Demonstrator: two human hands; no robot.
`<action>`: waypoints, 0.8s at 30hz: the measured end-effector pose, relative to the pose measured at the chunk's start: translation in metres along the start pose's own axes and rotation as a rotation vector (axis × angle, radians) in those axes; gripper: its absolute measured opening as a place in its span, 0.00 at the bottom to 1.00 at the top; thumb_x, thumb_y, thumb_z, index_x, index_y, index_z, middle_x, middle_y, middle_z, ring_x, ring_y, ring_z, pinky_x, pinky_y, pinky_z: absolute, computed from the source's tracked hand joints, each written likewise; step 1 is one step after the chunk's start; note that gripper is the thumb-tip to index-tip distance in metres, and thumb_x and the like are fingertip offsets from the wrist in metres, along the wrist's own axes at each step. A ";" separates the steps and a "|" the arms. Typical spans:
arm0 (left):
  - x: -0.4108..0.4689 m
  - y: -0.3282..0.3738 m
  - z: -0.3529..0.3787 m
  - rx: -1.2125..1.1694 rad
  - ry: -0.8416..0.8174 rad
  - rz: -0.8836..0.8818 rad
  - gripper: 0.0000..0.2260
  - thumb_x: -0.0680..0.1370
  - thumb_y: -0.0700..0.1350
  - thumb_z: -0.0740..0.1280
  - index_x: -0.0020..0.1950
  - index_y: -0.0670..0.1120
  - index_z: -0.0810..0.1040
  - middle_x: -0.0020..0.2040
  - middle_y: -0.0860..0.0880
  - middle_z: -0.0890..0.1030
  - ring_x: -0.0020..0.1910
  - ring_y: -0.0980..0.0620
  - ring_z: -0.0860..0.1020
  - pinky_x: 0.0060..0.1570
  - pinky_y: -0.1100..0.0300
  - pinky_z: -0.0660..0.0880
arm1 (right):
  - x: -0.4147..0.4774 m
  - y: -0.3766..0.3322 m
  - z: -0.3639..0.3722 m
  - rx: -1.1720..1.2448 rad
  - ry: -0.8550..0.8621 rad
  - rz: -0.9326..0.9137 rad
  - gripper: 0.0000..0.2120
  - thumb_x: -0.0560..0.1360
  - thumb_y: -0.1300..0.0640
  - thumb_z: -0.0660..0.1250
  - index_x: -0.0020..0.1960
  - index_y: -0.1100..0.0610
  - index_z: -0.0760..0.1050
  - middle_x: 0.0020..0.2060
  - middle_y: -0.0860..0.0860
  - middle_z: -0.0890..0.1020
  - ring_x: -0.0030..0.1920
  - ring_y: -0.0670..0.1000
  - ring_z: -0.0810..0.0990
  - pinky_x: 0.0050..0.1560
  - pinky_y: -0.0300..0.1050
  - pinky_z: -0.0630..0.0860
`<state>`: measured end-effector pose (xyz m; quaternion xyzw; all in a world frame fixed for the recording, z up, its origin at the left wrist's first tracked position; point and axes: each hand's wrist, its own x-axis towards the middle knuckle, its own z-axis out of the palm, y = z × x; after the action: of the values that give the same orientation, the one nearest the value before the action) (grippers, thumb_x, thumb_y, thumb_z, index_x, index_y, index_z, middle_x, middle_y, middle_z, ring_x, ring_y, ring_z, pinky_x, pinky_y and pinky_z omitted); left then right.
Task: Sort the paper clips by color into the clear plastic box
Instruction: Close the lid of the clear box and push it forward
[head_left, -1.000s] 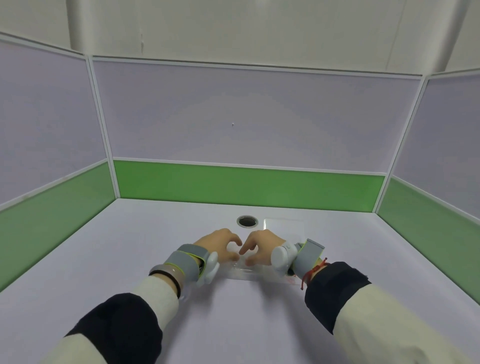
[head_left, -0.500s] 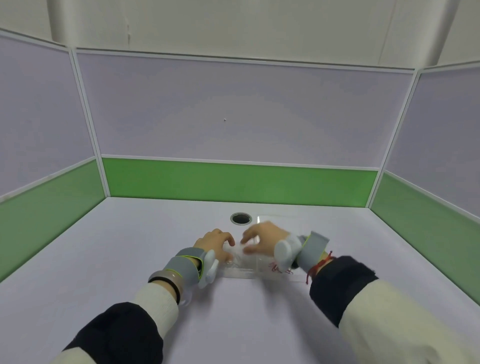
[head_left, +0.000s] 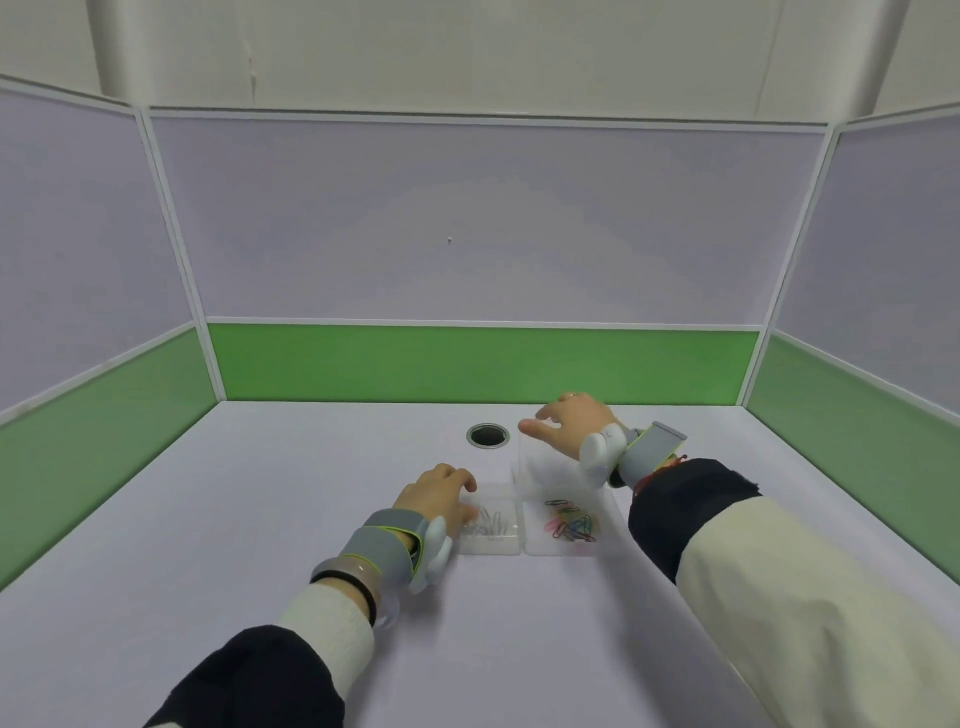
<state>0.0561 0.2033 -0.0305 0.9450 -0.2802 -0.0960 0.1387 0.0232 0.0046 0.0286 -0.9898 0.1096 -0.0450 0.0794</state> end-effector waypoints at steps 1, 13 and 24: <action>0.000 0.001 -0.001 -0.003 -0.012 -0.007 0.17 0.78 0.46 0.61 0.67 0.48 0.68 0.70 0.47 0.66 0.68 0.46 0.67 0.64 0.54 0.66 | -0.004 -0.002 -0.006 0.083 -0.002 -0.008 0.26 0.75 0.37 0.56 0.58 0.55 0.78 0.54 0.56 0.80 0.56 0.57 0.77 0.55 0.51 0.74; -0.007 0.019 -0.024 0.042 -0.074 -0.078 0.21 0.77 0.47 0.65 0.70 0.48 0.69 0.71 0.46 0.68 0.68 0.46 0.71 0.64 0.56 0.68 | -0.051 0.016 0.016 0.056 -0.277 -0.014 0.21 0.66 0.45 0.72 0.58 0.48 0.78 0.57 0.50 0.81 0.57 0.52 0.79 0.59 0.48 0.75; -0.002 0.074 0.003 0.115 -0.063 0.089 0.23 0.76 0.56 0.64 0.70 0.53 0.68 0.70 0.48 0.69 0.68 0.47 0.70 0.63 0.51 0.69 | -0.058 0.025 0.024 0.115 -0.244 -0.032 0.23 0.67 0.44 0.71 0.59 0.52 0.78 0.59 0.53 0.81 0.58 0.54 0.79 0.60 0.49 0.75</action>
<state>0.0168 0.1443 -0.0094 0.9345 -0.3311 -0.1034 0.0795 -0.0357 -0.0035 -0.0032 -0.9833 0.0804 0.0682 0.1481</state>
